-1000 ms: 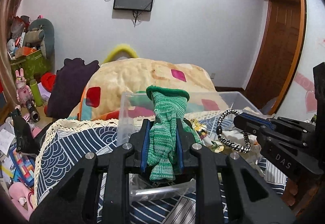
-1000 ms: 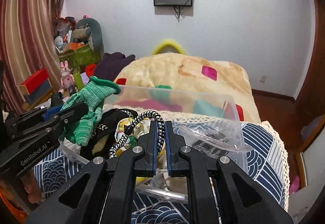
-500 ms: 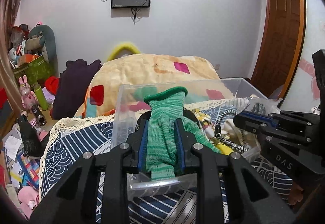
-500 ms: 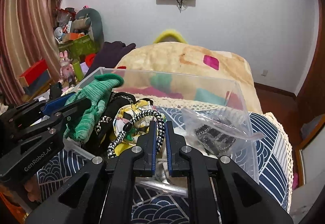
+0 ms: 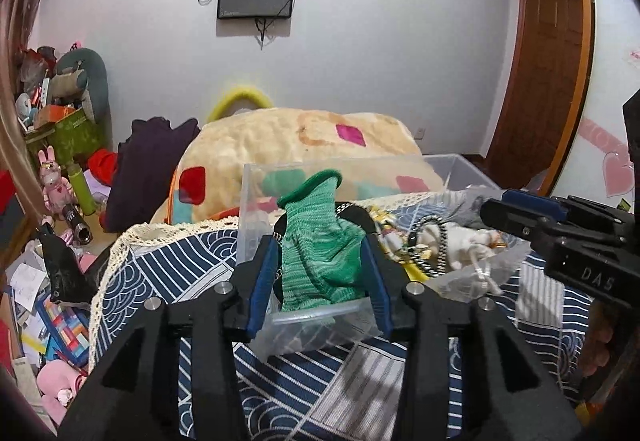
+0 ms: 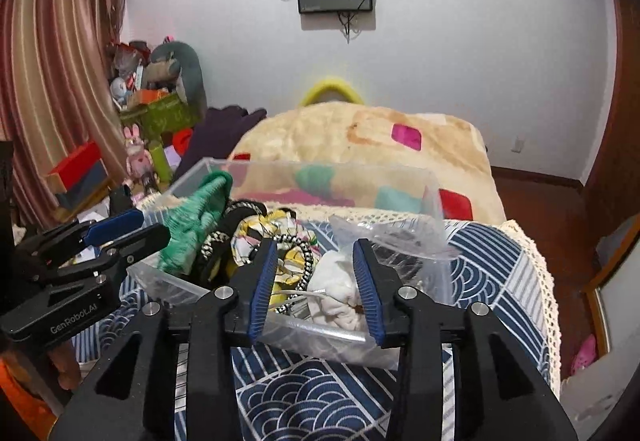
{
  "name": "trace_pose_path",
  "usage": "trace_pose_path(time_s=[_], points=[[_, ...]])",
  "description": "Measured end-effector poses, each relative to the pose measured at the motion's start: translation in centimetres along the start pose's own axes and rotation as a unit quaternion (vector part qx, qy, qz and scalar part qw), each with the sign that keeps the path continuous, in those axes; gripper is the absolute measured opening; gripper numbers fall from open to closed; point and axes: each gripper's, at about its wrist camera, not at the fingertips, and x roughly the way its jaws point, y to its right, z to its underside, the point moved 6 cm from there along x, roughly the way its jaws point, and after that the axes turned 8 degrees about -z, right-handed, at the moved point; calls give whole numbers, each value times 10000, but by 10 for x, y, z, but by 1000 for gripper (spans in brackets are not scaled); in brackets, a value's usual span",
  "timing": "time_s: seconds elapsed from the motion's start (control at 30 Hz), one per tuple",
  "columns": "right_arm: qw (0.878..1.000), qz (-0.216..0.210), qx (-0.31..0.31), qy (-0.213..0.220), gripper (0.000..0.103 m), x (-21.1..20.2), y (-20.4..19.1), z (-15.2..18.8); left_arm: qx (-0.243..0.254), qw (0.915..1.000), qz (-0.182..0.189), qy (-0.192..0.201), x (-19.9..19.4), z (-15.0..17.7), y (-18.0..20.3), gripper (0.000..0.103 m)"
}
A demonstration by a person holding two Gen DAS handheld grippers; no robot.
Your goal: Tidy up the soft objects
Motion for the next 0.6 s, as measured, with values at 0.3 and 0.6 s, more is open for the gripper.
trace_pose_path(time_s=[0.3, 0.6], points=[[9983, -172, -230, 502, 44, -46, -19, -11, 19, 9994, 178, 310, -48, -10, 2, 52], [9939, -331, -329, 1000, 64, -85, -35, -9, -101, 9961, 413, 776, -107, -11, 4, 72]])
